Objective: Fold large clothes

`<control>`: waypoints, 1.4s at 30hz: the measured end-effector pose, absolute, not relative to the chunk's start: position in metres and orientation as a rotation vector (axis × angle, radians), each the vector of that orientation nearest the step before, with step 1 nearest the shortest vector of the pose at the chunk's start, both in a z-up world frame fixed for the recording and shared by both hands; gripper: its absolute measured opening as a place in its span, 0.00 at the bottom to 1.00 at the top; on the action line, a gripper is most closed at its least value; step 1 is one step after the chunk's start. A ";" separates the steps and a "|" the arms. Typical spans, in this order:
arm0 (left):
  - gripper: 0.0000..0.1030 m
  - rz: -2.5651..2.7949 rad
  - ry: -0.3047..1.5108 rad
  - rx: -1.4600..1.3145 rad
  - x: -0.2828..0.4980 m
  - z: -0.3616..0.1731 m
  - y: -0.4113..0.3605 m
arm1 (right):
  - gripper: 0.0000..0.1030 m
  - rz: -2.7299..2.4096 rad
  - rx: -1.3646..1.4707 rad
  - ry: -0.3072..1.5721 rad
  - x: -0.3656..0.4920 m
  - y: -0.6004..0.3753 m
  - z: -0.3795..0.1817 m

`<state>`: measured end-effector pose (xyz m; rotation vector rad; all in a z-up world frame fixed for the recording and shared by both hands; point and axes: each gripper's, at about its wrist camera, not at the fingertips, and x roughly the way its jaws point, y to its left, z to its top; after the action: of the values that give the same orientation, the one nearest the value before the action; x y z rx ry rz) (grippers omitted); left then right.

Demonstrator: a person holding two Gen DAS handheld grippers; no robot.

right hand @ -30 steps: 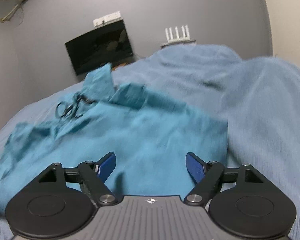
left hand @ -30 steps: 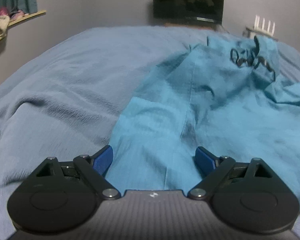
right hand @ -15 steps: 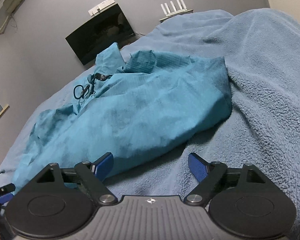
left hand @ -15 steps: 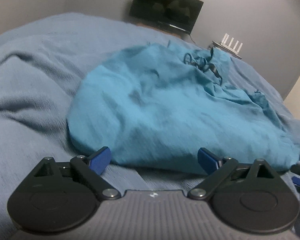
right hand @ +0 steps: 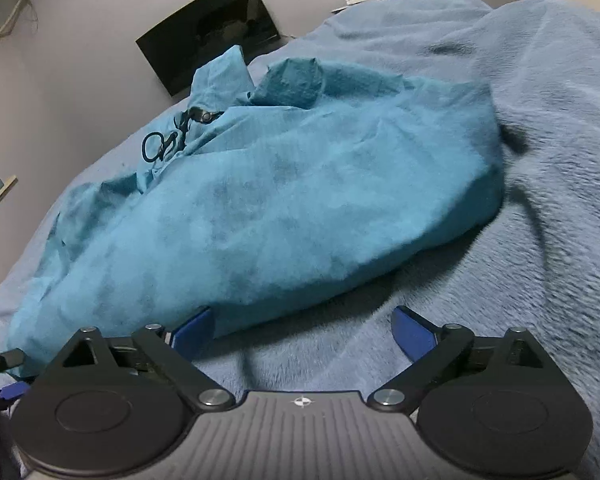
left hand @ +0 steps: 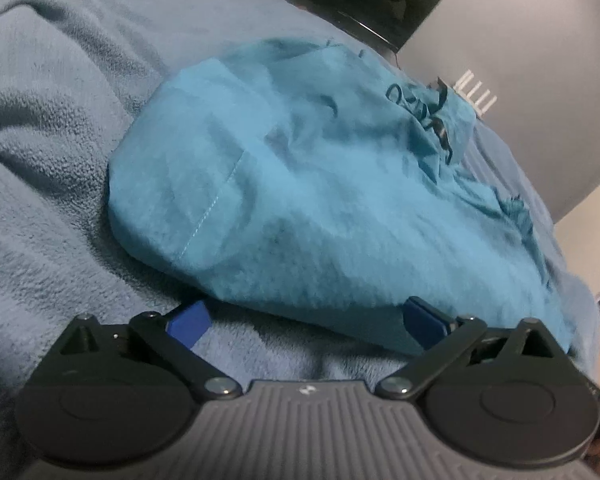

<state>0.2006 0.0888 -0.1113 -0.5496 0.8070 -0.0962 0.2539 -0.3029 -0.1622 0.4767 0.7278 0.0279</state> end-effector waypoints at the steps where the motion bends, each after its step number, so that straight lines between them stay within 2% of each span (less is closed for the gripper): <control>1: 0.99 -0.095 0.797 -0.570 0.202 -0.112 0.091 | 0.97 0.035 0.480 0.722 0.257 -0.303 -0.163; 5: 0.99 -0.082 0.774 -0.673 0.207 -0.116 0.102 | 0.96 0.075 0.552 0.651 0.262 -0.311 -0.162; 12: 0.99 -0.027 0.684 -0.872 0.215 -0.126 0.124 | 0.93 -0.001 0.914 0.505 0.266 -0.361 -0.175; 16: 0.99 -0.007 0.682 -0.886 0.223 -0.129 0.128 | 0.91 -0.006 1.027 0.447 0.263 -0.374 -0.183; 17: 0.99 0.000 0.683 -0.877 0.225 -0.129 0.127 | 0.88 -0.012 1.041 0.433 0.263 -0.375 -0.184; 18: 0.99 0.009 0.684 -0.865 0.226 -0.129 0.125 | 0.78 -0.032 1.038 0.417 0.262 -0.375 -0.182; 19: 0.99 0.016 0.684 -0.849 0.228 -0.129 0.123 | 0.73 -0.047 1.007 0.410 0.262 -0.373 -0.178; 22: 0.99 0.023 0.685 -0.799 0.233 -0.129 0.116 | 0.72 -0.050 0.867 0.398 0.263 -0.362 -0.166; 25: 0.99 0.029 0.679 -0.770 0.236 -0.131 0.110 | 0.69 -0.119 0.903 0.479 0.275 -0.372 -0.178; 27: 0.98 0.034 0.681 -0.762 0.238 -0.134 0.110 | 0.71 -0.156 0.903 0.544 0.286 -0.378 -0.185; 29: 0.96 0.039 0.686 -0.741 0.241 -0.135 0.109 | 0.73 -0.158 0.883 0.530 0.293 -0.375 -0.184; 30: 0.91 0.045 0.687 -0.723 0.242 -0.134 0.108 | 0.73 -0.151 0.872 0.515 0.295 -0.374 -0.184; 31: 0.76 0.048 0.684 -0.705 0.242 -0.134 0.107 | 0.65 -0.145 0.859 0.504 0.296 -0.372 -0.184; 32: 0.65 0.044 0.673 -0.691 0.241 -0.133 0.107 | 0.58 -0.140 0.845 0.491 0.296 -0.371 -0.184; 34: 0.42 0.041 0.649 -0.708 0.238 -0.130 0.110 | 0.30 -0.138 0.809 0.468 0.293 -0.369 -0.181; 37: 0.28 0.034 0.627 -0.702 0.231 -0.121 0.110 | 0.17 -0.127 0.739 0.432 0.283 -0.360 -0.167; 39: 0.23 0.022 0.611 -0.675 0.223 -0.112 0.107 | 0.13 -0.116 0.711 0.403 0.275 -0.356 -0.156; 42: 0.21 0.007 0.602 -0.643 0.210 -0.099 0.105 | 0.11 -0.104 0.705 0.389 0.257 -0.356 -0.148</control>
<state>0.2096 0.1050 -0.0988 -0.6427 0.6023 0.0065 0.2569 -0.3563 -0.1477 0.7053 0.3889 -0.1043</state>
